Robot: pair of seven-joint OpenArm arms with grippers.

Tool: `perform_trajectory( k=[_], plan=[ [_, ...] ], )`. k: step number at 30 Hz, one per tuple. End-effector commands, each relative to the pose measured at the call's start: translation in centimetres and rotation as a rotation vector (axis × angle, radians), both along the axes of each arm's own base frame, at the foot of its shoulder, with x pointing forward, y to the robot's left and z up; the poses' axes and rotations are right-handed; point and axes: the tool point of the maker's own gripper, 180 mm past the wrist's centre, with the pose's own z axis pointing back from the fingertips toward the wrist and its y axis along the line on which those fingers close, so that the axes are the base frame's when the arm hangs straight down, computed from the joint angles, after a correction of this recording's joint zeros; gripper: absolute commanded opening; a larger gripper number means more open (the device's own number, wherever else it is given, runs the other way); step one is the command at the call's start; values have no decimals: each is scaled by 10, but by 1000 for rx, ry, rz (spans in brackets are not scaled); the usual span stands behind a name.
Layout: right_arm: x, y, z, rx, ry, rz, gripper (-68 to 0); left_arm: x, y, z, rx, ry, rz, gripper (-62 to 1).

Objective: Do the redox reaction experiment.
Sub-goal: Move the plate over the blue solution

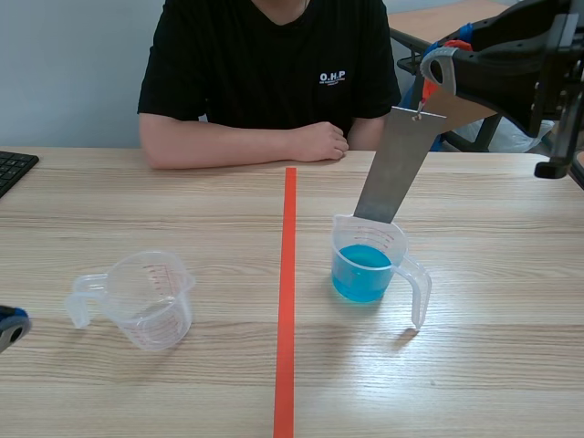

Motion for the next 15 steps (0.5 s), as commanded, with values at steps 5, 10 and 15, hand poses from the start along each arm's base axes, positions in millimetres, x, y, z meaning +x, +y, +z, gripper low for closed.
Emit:
perform_trajectory(
  k=[5, 10, 15],
  plan=[
    [3, -1, 12, 28, -31, -5, -660, 22, -27, 47, -149, -128, -67, -560],
    [3, -1, 12, 28, -31, -5, -660, 31, -51, 73, -230, -200, -144, -560],
    [3, -1, 12, 28, -31, -5, -660, 37, -78, 74, -264, -204, -203, -560]
  ],
)
